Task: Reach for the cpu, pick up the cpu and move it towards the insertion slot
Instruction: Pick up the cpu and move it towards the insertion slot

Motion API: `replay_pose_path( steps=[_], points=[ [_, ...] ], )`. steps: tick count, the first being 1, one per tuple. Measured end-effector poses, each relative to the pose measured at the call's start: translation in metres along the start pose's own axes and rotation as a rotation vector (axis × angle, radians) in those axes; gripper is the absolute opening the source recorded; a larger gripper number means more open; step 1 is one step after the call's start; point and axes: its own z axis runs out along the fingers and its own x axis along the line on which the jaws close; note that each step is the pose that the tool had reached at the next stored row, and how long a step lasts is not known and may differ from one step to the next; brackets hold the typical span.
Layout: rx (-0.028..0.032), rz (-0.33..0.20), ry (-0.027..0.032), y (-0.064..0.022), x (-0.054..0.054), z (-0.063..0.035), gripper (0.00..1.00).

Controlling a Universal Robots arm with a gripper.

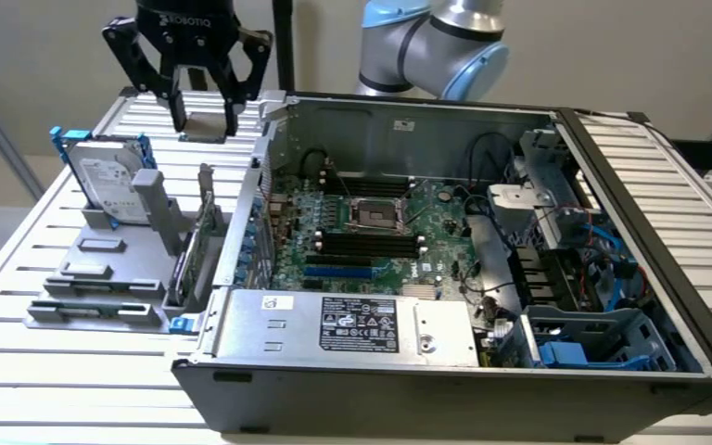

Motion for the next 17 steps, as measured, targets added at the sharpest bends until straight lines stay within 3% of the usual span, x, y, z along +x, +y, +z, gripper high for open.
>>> replay_pose_path(
  steps=[17],
  points=[
    [-0.0079, 0.0, 0.0013, 0.0006, -0.077, -0.0052, 0.55]
  ],
)
